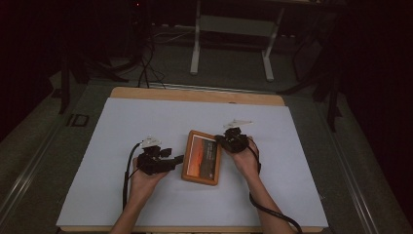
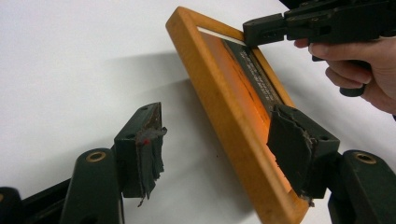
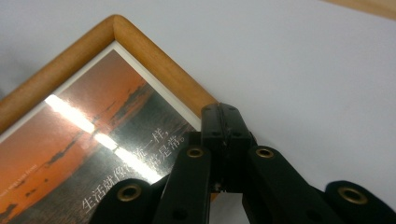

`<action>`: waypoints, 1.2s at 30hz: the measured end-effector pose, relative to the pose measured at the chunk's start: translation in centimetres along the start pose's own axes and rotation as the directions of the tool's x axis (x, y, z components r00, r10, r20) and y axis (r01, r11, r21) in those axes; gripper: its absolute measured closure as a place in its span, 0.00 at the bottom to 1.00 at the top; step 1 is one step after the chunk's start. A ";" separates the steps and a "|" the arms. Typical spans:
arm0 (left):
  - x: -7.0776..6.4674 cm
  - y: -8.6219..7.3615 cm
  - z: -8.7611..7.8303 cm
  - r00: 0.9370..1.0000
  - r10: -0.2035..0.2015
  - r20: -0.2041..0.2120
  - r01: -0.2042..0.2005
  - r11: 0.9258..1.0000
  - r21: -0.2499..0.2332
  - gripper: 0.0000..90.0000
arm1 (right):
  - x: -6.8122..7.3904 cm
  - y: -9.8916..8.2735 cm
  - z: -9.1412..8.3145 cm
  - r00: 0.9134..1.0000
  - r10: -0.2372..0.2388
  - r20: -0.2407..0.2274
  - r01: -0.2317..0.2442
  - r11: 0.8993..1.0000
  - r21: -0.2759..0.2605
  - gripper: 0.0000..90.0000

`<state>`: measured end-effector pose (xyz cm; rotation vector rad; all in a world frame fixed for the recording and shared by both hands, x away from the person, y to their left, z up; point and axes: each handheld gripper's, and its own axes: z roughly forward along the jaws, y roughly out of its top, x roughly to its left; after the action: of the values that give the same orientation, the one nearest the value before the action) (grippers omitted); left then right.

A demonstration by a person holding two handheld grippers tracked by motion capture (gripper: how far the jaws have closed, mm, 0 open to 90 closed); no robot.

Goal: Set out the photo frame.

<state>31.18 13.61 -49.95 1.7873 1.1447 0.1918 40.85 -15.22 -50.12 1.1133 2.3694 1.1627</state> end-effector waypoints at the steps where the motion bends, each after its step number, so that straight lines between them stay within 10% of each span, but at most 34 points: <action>1: 0.0 0.0 0.0 1.000 -0.002 0.002 0.002 1.000 0.000 0.41 | -0.3 -0.1 0.1 1.000 0.015 -0.008 -0.015 1.000 0.001 1.00; 19: -1.1 0.2 0.1 0.996 -0.042 0.078 0.042 0.999 -0.003 0.35 | -1.0 -1.0 0.7 1.000 0.009 0.029 -0.011 0.998 0.060 1.00; 36: -4.4 -1.3 3.6 0.995 -0.005 0.103 -0.004 0.996 0.085 0.29 | -1.0 -1.1 0.7 1.000 0.015 0.028 -0.016 0.998 0.055 1.00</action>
<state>30.04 8.11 -51.31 1.8494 1.0938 0.0503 41.33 -16.03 -51.49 1.1596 2.3893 1.0863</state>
